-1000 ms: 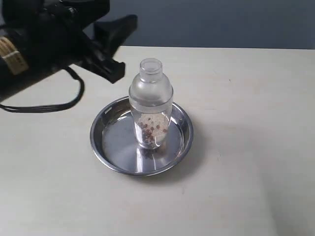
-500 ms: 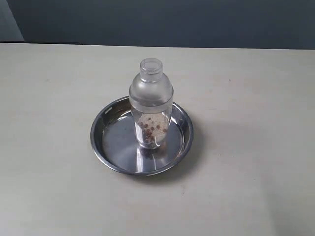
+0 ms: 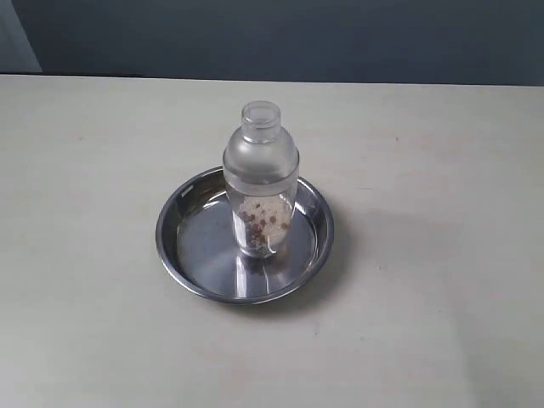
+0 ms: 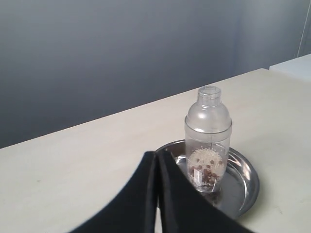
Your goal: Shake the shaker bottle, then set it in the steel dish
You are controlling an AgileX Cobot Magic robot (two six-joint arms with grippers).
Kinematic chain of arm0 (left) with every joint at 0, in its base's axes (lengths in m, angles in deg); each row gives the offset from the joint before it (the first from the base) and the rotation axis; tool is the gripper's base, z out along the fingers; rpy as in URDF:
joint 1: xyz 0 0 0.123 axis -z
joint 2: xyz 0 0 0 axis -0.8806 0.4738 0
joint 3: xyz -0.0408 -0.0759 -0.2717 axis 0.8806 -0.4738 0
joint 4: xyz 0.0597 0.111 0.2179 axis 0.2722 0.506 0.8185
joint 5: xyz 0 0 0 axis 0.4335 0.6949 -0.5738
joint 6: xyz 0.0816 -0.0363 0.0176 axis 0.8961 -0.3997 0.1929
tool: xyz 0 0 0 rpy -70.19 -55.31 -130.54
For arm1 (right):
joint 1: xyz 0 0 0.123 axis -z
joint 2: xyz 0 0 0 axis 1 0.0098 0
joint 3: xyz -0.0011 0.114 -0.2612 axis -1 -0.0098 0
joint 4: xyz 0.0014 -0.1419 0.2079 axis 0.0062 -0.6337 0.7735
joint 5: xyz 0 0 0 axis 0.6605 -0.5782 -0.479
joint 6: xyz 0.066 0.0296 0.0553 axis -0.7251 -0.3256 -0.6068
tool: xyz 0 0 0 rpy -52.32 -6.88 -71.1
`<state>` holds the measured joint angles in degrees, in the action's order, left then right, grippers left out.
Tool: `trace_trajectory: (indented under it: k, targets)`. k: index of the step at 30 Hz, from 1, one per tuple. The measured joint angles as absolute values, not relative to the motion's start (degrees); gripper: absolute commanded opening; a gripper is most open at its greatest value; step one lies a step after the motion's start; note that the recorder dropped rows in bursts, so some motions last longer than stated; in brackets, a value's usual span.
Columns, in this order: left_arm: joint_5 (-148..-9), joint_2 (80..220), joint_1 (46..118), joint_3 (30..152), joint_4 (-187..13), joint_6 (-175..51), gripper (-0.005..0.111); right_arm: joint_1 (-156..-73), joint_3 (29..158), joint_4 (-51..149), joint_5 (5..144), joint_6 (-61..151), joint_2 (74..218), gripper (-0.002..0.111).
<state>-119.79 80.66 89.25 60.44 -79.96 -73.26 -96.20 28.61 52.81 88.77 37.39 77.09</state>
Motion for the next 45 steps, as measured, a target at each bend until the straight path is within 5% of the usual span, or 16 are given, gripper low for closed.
trace_trajectory:
  k: [4, 11, 22, 45]
  targets:
    - [-117.79, 80.66, 89.25, 59.66, -80.07, -72.96, 0.000, -96.20, 28.61, 52.81, 88.77, 37.39, 77.09, -0.001]
    - [-94.50, 80.43, 81.53, 42.47, -88.20, -72.71, 0.000, -96.20, 28.61, 52.81, 88.77, 37.39, 77.09, -0.001]
    - [-94.15, 80.43, 75.05, 31.49, -93.15, -72.58, 0.000, -96.20, 28.61, 52.81, 88.77, 37.39, 77.09, -0.001]
    - [-96.21, 80.43, 63.69, 30.49, -95.97, -64.97, 0.000, -96.20, 28.61, 52.81, 88.77, 37.39, 77.09, -0.001]
